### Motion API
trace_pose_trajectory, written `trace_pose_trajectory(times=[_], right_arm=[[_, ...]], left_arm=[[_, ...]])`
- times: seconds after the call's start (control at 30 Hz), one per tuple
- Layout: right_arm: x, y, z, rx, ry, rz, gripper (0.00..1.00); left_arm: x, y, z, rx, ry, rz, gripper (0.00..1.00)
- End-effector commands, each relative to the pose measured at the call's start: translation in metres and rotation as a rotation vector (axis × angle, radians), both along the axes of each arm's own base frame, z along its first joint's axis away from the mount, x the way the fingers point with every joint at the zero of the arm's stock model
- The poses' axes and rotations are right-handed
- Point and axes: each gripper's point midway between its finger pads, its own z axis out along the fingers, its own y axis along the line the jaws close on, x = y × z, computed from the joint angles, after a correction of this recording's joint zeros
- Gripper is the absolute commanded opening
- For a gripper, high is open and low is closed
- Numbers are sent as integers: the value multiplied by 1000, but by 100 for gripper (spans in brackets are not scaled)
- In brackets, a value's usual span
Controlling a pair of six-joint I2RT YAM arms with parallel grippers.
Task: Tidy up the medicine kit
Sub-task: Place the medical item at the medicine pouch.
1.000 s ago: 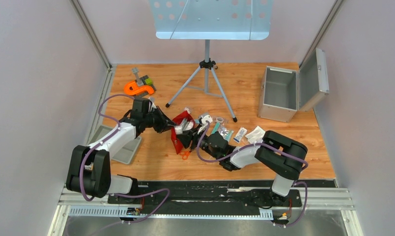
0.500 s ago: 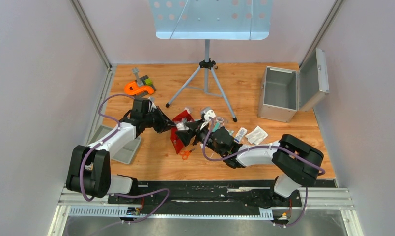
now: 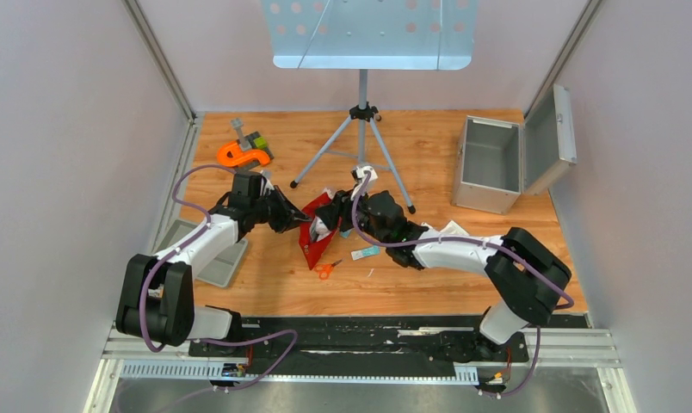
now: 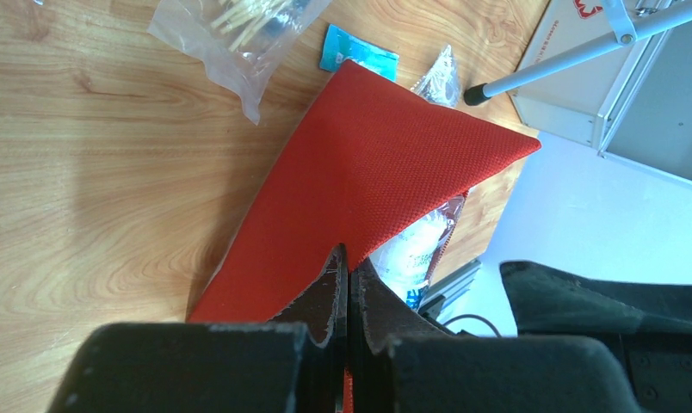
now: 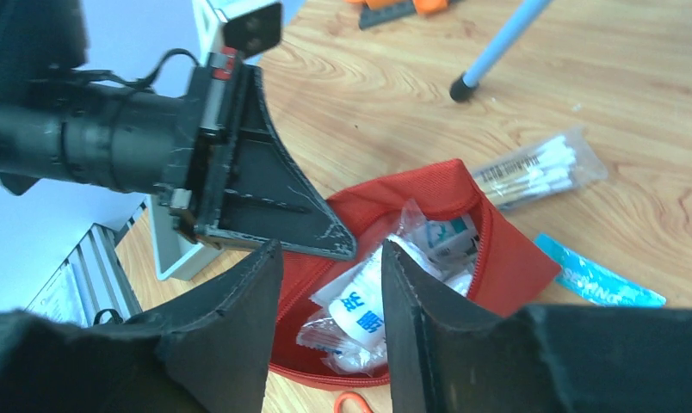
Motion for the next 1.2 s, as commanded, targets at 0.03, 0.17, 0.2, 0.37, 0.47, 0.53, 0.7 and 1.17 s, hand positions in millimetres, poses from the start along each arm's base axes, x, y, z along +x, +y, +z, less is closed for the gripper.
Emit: trace_pose_trajectory(times=[0.03,0.17,0.2,0.37,0.47,0.53,0.7,1.17], right_arm=[[9,3,-9,-54,136,-15,42],[3,11,-31,-122,218,30,36],[2,11,-37,-132,237,32,33],[-8,13,-53,-144,308,63,25],[-16,16,-55,-131,341,99,18],[-24,20,-54,-119,366,142,16],[-33,16,-42,-109,353,173,14],[29,1,-43,-136,356,42,18]], left_arm=[[7,0,9,-4,-45,-9,0],[7,0,11,-3,-48,-9,0],[7,0,11,-3,-49,-10,0],[6,1,12,4,-57,-8,0],[7,1,13,4,-60,-9,0],[7,1,13,3,-59,-9,0],[7,0,13,1,-60,-10,0],[6,0,12,-1,-61,-13,0]])
